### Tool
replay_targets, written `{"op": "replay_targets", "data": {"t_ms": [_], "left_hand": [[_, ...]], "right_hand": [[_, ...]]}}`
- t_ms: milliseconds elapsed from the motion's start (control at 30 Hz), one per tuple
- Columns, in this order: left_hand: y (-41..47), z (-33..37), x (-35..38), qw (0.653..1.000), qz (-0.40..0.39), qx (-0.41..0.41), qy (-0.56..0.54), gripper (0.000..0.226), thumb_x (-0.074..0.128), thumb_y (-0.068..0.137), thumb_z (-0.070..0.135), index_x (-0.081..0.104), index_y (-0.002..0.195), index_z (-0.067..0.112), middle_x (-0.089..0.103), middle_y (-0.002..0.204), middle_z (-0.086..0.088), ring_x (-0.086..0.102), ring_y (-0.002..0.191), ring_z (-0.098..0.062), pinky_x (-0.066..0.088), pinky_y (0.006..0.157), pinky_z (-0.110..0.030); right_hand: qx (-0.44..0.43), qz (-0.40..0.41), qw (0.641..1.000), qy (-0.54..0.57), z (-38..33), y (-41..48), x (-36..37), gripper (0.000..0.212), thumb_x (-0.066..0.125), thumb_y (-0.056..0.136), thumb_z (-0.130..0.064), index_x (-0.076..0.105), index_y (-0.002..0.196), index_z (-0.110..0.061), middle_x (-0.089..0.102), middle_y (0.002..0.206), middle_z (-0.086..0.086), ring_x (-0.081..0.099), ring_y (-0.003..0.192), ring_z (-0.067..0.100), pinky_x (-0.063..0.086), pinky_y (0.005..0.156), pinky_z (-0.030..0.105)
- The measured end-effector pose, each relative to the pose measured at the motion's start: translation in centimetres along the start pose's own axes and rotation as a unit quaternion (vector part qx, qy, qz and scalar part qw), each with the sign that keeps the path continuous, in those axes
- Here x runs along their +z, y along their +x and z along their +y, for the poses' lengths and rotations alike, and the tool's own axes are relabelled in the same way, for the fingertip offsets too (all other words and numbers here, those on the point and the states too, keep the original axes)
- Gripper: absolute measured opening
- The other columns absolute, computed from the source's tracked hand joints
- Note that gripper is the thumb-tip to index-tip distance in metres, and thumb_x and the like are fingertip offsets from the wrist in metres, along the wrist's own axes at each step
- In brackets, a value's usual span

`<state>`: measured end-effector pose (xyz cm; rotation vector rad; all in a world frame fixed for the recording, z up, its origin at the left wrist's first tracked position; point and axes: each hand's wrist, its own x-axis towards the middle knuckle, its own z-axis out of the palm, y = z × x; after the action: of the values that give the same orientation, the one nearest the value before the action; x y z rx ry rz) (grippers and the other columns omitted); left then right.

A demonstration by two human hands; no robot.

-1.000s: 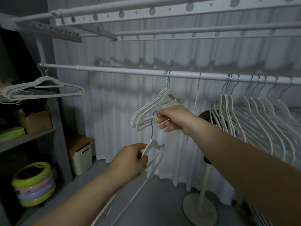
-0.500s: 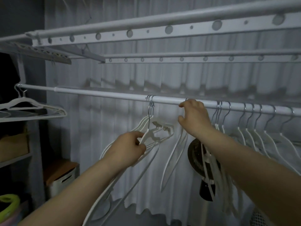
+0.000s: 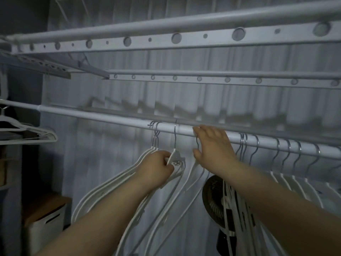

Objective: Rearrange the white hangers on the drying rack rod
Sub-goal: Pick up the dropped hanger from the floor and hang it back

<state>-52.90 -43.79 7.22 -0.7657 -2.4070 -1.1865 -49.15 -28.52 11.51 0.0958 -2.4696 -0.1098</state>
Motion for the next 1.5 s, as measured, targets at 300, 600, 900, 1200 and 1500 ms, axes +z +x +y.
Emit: {"op": "replay_targets", "data": {"t_ms": [300, 600, 900, 1200, 1500], "left_hand": [[1.8, -1.2, 0.4, 0.998, -0.043, 0.051, 0.01, 0.025, 0.051, 0.087, 0.014, 0.063, 0.109, 0.014, 0.069, 0.082, -0.003, 0.052, 0.058, -0.005, 0.035, 0.053, -0.009], [0.8, -5.5, -5.1, 0.995, 0.065, 0.049, 0.051, 0.028, 0.053, 0.086, 0.037, 0.063, 0.109, 0.025, 0.059, 0.084, 0.014, 0.052, 0.07, 0.0, 0.04, 0.067, -0.022], [1.1, -11.0, -7.1, 0.99, -0.102, -0.099, 0.013, 0.024, 0.059, 0.084, 0.037, 0.06, 0.101, 0.021, 0.063, 0.086, 0.002, 0.059, 0.069, -0.005, 0.043, 0.061, -0.014], [0.4, -11.8, -6.4, 0.976, -0.127, -0.101, -0.142, 0.019, 0.057, 0.088, 0.018, 0.061, 0.069, 0.016, 0.053, 0.035, 0.007, 0.043, 0.029, -0.003, 0.035, 0.034, -0.014], [1.0, -13.6, -7.6, 0.988, -0.07, -0.091, -0.105, 0.01, 0.058, 0.086, 0.017, 0.058, 0.095, 0.013, 0.058, 0.05, 0.007, 0.045, 0.026, -0.003, 0.037, 0.033, -0.012]], "right_hand": [[0.012, 0.002, 1.0, 0.013, -1.9, 2.0, 0.5, 0.056, 0.042, 0.092, -0.032, 0.02, 0.143, -0.021, 0.022, 0.151, 0.0, 0.019, 0.136, 0.02, 0.004, 0.113, 0.036], [0.02, 0.02, 0.999, -0.019, -4.1, 3.5, 1.8, 0.057, 0.046, 0.09, -0.036, 0.025, 0.141, -0.021, 0.026, 0.148, 0.0, 0.019, 0.136, 0.019, 0.003, 0.113, 0.04], [0.025, 0.026, 0.997, -0.066, -5.9, 5.0, 3.4, 0.057, 0.046, 0.089, -0.035, 0.026, 0.14, -0.019, 0.025, 0.148, 0.004, 0.02, 0.136, 0.022, 0.0, 0.114, 0.045], [0.04, 0.039, 0.993, -0.101, -5.3, 4.9, 3.5, 0.058, 0.049, 0.088, -0.026, 0.025, 0.14, -0.019, 0.03, 0.143, 0.002, 0.026, 0.131, 0.022, 0.002, 0.11, 0.04], [0.067, 0.037, 0.99, -0.116, -5.8, 4.9, 3.5, 0.056, 0.05, 0.088, -0.028, 0.028, 0.138, -0.018, 0.032, 0.142, 0.003, 0.028, 0.129, 0.022, 0.004, 0.11, 0.039]]}}
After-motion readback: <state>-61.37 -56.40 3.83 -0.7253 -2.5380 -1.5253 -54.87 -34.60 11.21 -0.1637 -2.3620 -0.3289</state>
